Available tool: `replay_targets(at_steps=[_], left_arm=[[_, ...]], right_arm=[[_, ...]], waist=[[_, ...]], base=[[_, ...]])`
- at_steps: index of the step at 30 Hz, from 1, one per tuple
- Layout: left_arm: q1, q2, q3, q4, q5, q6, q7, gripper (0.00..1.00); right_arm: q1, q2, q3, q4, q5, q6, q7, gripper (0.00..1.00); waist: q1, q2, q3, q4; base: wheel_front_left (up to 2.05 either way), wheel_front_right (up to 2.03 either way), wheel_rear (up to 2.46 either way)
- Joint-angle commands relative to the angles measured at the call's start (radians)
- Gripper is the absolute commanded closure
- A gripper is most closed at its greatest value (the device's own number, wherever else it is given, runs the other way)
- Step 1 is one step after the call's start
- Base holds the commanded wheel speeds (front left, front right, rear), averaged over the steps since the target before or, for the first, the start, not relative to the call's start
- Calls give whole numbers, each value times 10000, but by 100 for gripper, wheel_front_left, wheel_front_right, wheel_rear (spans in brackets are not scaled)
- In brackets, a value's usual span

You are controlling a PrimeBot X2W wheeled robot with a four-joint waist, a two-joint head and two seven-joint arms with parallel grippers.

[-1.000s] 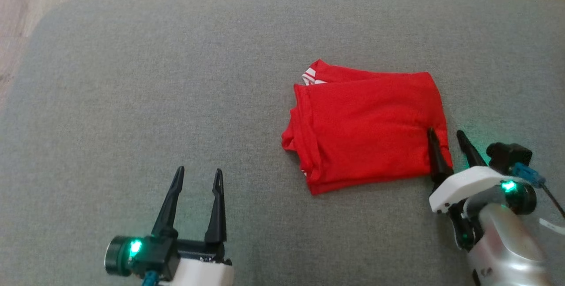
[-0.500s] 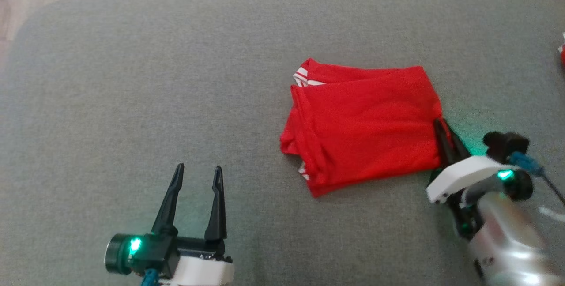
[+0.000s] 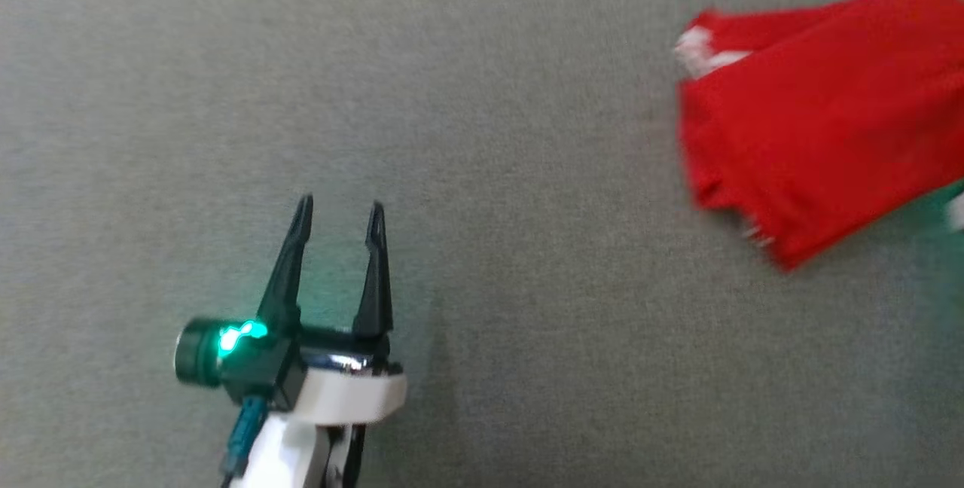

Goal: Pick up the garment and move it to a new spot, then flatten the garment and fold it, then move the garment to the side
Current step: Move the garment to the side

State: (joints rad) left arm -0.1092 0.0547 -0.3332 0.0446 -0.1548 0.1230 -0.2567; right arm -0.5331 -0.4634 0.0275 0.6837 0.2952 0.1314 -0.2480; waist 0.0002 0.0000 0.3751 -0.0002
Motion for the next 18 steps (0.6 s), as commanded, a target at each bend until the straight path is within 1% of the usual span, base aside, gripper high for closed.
replay_targets(at_steps=[1,4,7,10,13,14,15,18], left_arm=[[-335,-45,170,-340,92,-22,-51,0],[-650,-45,73,-294,132,-88,-51,0],[-919,-45,-61,-232,167,-122,-51,0],[-1193,-45,-179,-202,190,-130,-51,0],[-1434,-45,-289,-169,192,-126,-51,0],[-1498,-45,-314,-149,183,-129,-51,0],[-1555,-45,-327,-129,178,-138,-51,0],[-1648,-45,-274,-137,196,-101,-51,0]], right_arm=[[-183,-503,-285,-524,-161,-7,-126,100],[-226,-896,-1169,-1031,-434,-7,-123,100],[-290,-1019,-2243,-1540,-769,-7,-5,100],[-365,-993,-3359,-1824,-1111,-7,243,100],[-345,-813,-4463,-1885,-1517,-7,660,100],[-310,-711,-4820,-1875,-1693,-7,839,90],[-282,-605,-5156,-1949,-1923,-7,897,0],[-85,-132,-5937,-2284,-2803,-7,932,0]], waist=[[-2,0,583,-326],[-2,0,941,-478],[-2,0,1257,-607],[-2,0,1573,-676],[-2,0,1774,-669],[-2,0,1804,-657],[-2,0,1824,-639],[-2,0,1753,-538]], base=[[0,0,0],[0,0,0],[0,0,0],[0,0,0],[0,0,0],[0,0,0],[0,0,0],[0,0,0]])
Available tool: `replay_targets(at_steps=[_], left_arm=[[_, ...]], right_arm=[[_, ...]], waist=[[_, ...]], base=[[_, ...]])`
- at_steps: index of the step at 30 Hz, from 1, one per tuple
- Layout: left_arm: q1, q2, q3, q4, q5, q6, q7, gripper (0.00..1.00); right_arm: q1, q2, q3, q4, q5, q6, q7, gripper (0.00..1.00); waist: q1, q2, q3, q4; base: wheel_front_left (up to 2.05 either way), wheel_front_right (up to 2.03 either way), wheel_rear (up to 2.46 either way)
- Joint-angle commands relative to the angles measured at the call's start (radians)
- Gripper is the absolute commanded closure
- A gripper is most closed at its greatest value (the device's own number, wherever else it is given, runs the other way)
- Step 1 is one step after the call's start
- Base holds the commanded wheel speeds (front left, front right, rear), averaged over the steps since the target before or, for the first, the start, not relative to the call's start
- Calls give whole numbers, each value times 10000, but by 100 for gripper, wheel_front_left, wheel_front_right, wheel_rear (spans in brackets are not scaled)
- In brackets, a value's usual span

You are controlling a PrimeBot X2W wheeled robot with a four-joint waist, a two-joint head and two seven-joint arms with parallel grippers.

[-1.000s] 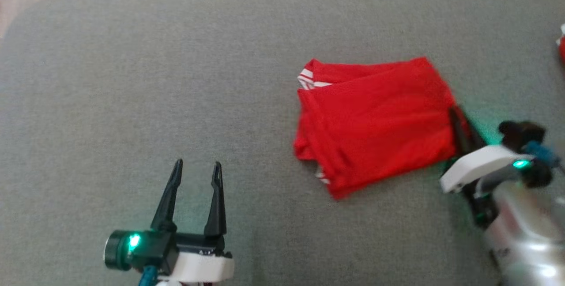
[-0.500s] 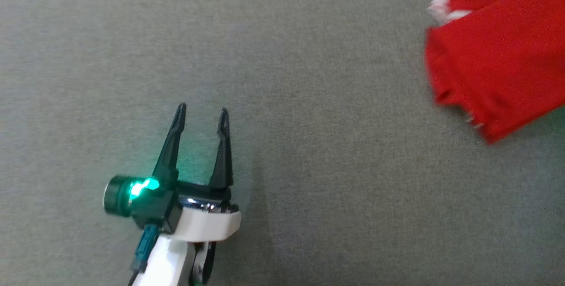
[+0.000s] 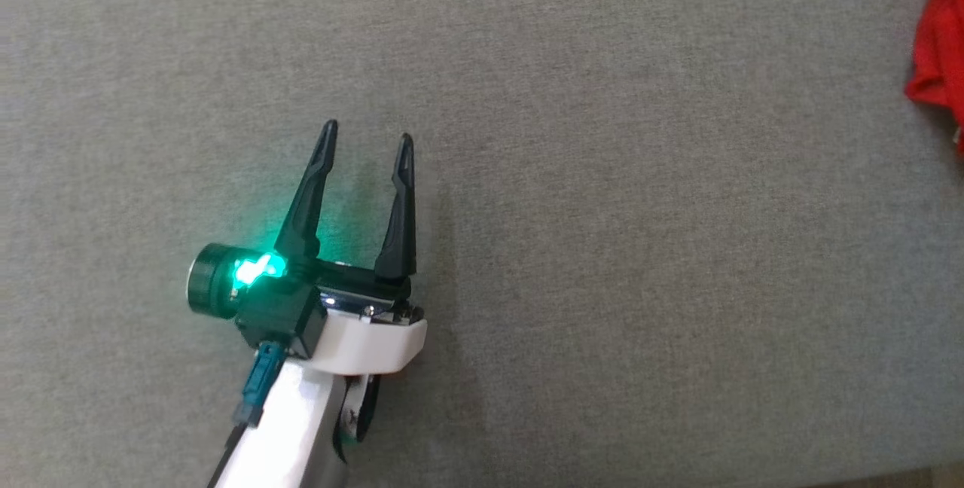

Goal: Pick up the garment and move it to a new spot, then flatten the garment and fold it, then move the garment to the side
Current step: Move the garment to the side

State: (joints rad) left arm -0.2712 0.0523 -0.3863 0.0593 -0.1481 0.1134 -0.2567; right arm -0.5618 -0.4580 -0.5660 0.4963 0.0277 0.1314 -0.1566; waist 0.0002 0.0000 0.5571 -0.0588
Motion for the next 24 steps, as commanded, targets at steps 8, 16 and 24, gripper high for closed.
replay_targets(at_steps=[8,16,24], left_arm=[[314,-20,502,-350,-36,299,-51,0],[1152,-20,1005,-345,-599,308,-51,0],[2046,-20,1411,-277,-637,32,-51,0]], right_arm=[[1120,1465,291,-1304,-766,-7,-220,0],[2658,2836,3122,-1212,623,-7,-710,0],[3801,3148,6488,-1472,2390,-7,-1045,0]], waist=[[-2,0,-1018,337],[-2,0,-2761,635],[-2,0,-4329,948]], base=[[0,0,0],[0,0,0],[0,0,0]])
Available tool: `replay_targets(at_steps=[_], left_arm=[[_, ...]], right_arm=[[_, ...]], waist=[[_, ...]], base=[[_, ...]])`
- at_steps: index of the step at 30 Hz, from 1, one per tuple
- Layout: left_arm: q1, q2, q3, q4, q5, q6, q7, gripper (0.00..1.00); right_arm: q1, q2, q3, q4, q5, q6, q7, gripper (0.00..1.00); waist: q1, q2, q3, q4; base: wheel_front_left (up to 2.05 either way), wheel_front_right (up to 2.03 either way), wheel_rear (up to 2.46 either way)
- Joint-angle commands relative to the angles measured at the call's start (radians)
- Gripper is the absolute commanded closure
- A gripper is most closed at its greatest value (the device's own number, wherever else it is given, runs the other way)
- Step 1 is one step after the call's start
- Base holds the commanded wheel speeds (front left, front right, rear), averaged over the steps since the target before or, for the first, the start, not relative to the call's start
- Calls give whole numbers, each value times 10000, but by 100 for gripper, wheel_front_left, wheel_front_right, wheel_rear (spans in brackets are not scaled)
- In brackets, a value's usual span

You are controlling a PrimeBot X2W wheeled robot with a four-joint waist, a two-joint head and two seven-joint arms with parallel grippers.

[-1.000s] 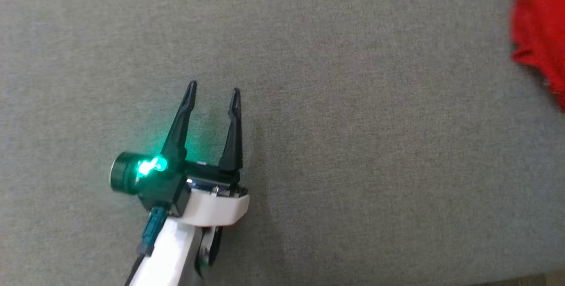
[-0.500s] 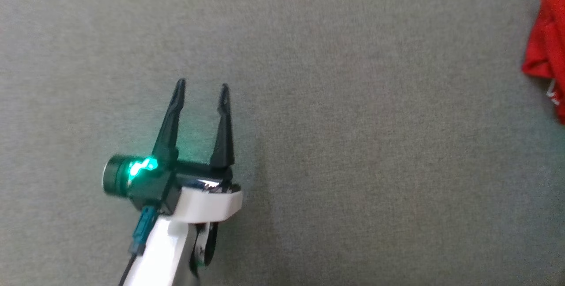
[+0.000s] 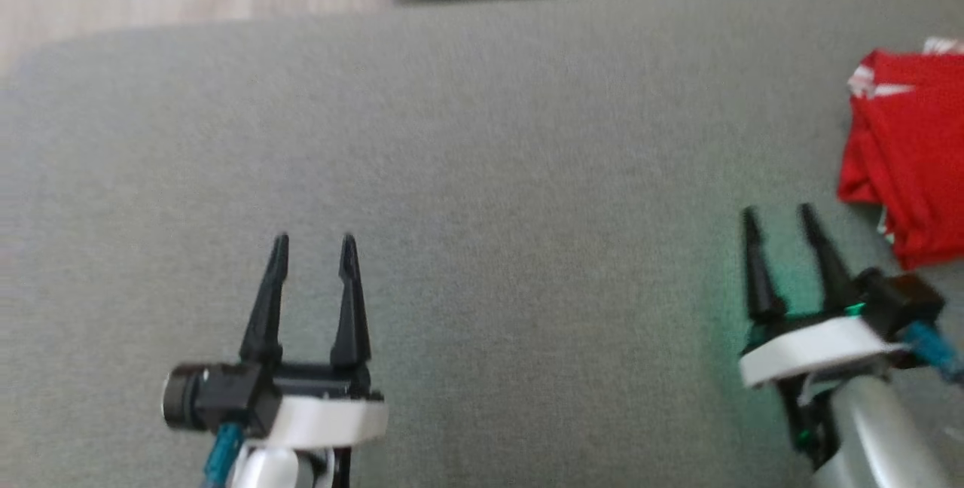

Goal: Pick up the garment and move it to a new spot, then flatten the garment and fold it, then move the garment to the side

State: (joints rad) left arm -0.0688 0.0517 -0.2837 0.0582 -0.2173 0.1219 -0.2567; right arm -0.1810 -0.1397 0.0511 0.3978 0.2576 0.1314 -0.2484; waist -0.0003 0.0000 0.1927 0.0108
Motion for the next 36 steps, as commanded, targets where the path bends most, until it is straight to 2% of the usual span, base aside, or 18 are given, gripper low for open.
replay_targets(at_steps=[1,4,10,21,36], left_arm=[[134,-15,396,-251,58,-133,-51,0],[533,-15,426,-142,204,-324,-51,0],[1284,-15,596,-165,397,-356,-51,0],[1547,-15,761,31,778,-466,-51,0],[1608,-15,831,169,914,-430,-51,0]], right_arm=[[172,25,604,-710,169,-7,-128,0],[769,165,1173,-1168,151,-7,-130,0],[1825,491,1344,-1537,-175,-7,-132,0],[2257,744,994,-1967,-613,-7,-133,0],[2352,870,680,-2053,-659,-7,-133,0]], waist=[[3,0,-875,311],[3,0,-1397,453],[3,0,-2040,684],[3,0,-2250,743],[3,0,-2279,672]], base=[[0,0,0],[0,0,0],[0,0,0],[0,0,0],[0,0,0]])
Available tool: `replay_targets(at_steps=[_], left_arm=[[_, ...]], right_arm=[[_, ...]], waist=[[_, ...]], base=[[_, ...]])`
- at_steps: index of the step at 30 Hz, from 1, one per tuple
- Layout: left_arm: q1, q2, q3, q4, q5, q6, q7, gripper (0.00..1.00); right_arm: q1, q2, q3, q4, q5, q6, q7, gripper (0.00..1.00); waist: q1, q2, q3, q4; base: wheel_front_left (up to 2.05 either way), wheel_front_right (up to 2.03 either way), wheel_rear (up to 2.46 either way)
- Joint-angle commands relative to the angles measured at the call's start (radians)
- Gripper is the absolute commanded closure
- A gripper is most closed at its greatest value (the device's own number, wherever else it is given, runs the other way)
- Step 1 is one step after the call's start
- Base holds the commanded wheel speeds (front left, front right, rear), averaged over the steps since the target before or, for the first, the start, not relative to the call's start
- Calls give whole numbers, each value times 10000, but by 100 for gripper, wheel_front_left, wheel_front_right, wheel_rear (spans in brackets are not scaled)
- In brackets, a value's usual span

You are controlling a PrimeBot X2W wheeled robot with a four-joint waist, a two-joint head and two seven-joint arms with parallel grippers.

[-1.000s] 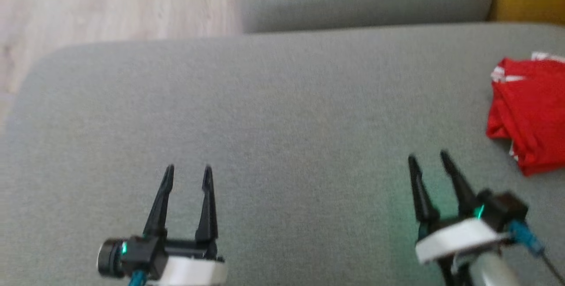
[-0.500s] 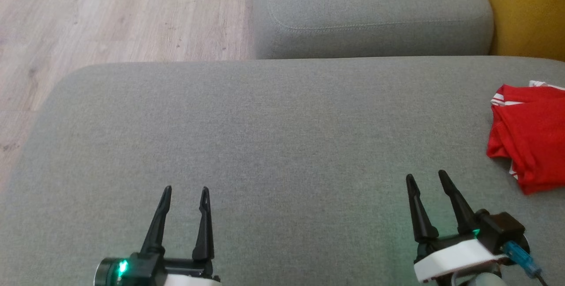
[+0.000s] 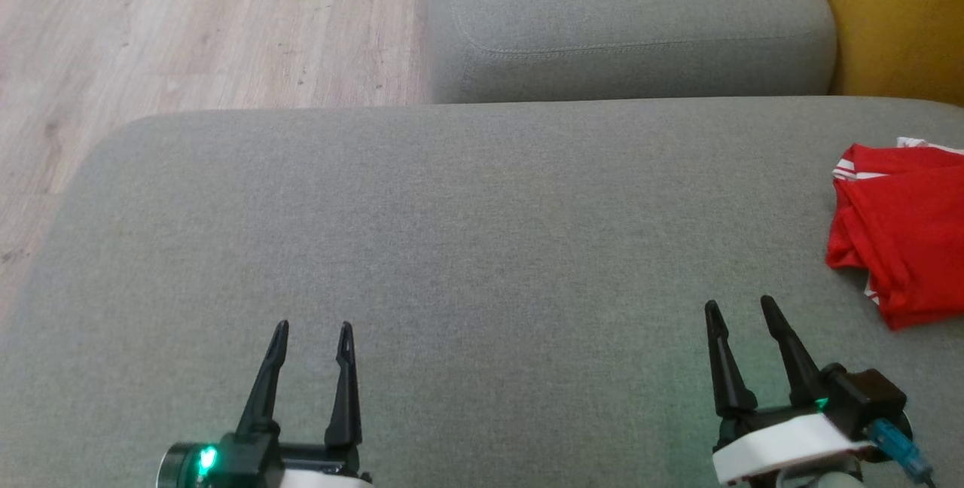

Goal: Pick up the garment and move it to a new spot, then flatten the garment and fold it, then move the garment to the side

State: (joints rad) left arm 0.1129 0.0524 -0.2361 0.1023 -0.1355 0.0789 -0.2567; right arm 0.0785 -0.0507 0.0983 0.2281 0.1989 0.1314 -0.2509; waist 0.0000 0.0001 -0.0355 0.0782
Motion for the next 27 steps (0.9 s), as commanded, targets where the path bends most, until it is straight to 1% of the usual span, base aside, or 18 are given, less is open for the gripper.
replay_targets(at_steps=[1,3,4,9,27], left_arm=[[-214,-22,355,-256,156,9,-51,0],[-223,-22,351,-234,243,38,-51,0],[0,0,6,69,224,6,0,100],[220,-2,-20,807,195,3,7,100],[-115,129,304,885,-2112,-292,392,100]], right_arm=[[-249,-17,211,-361,-59,-7,-108,0],[-267,-12,221,-363,-36,-7,-108,0],[-1,21,0,-4,4,0,0,100],[243,31,21,724,23,0,19,100],[-50,-73,-151,632,2168,-1,431,100]], waist=[[0,-1,11,-10],[0,-1,25,-34],[0,-1,26,-37],[0,-1,32,-51],[0,-1,84,-156]], base=[[0,0,0],[0,0,0],[0,0,0],[0,0,0],[0,0,0]])
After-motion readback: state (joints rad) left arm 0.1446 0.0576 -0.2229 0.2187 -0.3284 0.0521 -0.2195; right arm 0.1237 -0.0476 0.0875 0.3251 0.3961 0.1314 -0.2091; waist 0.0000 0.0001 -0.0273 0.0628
